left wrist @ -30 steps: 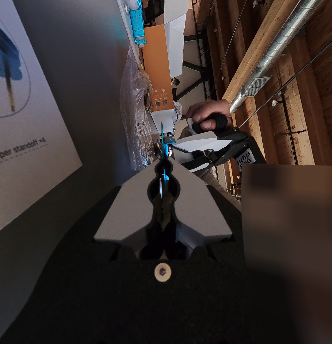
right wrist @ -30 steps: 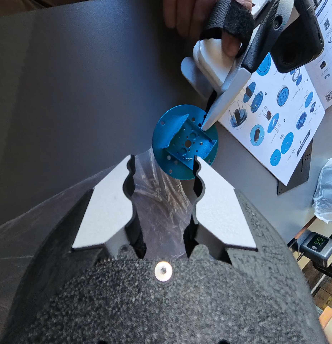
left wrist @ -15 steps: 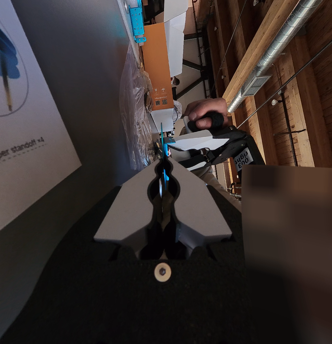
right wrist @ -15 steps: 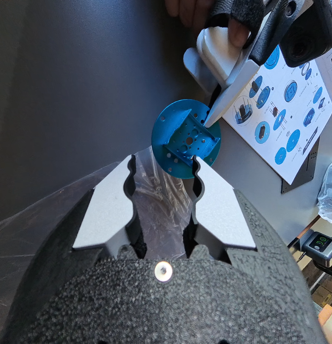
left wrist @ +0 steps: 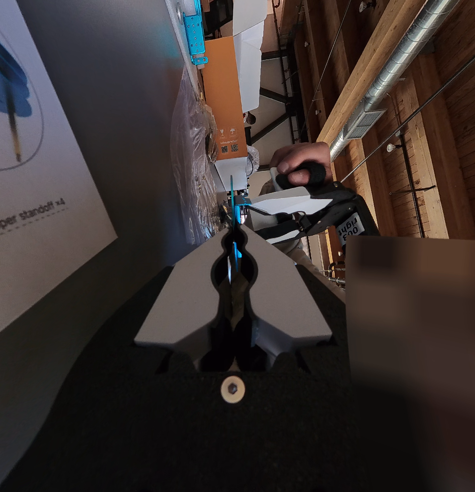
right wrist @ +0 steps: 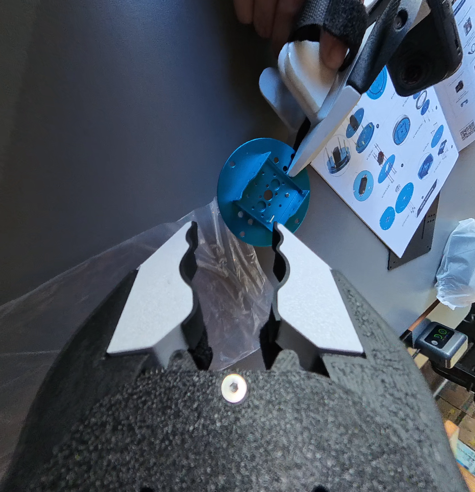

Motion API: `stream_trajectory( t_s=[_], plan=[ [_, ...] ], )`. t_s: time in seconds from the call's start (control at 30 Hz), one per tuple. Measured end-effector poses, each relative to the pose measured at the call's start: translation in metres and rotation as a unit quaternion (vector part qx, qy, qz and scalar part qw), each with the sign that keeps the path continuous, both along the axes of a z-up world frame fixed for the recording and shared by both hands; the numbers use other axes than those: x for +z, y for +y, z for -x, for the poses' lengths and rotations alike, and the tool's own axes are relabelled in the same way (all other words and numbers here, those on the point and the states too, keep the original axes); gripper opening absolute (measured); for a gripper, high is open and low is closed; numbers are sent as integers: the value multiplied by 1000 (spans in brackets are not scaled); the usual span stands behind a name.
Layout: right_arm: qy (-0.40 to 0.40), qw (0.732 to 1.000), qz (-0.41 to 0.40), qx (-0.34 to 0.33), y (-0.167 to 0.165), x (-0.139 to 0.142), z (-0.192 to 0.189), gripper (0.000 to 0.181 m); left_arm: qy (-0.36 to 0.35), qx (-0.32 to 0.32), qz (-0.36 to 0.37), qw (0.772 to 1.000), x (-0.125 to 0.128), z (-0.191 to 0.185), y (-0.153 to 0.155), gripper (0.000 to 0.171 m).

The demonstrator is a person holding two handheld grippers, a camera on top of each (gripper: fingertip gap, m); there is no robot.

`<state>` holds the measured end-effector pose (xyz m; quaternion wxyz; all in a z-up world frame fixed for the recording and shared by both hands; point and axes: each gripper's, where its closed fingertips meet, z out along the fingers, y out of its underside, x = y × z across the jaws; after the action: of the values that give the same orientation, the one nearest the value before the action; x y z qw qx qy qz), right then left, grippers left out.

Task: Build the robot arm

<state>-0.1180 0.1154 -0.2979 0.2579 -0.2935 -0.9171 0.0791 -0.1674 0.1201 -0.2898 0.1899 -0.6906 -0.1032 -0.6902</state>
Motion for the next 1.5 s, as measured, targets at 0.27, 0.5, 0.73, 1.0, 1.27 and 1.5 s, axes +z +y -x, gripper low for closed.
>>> stream_trajectory(
  t_s=[0.27,0.5,0.73,1.0,1.27,1.5],
  plan=[
    [-10,1000,4,2,-4,-6,0,55,2,-2,-1,1000,0,-1,0,0],
    [-15,1000,6,0,-2,-8,2,56,3,-2,-1,1000,0,-1,-1,0],
    [1,1000,-8,7,-3,-4,5,59,6,-2,-2,1000,-1,-1,0,0],
    [-18,1000,-15,-1,0,-12,3,58,11,-1,-2,1000,-2,-2,-1,0],
    [15,999,-29,18,-3,-4,6,30,8,-1,-4,1000,-1,-2,-1,0],
    [35,999,17,14,-11,4,10,31,8,1,-4,1000,-1,0,-1,0]
  ],
)
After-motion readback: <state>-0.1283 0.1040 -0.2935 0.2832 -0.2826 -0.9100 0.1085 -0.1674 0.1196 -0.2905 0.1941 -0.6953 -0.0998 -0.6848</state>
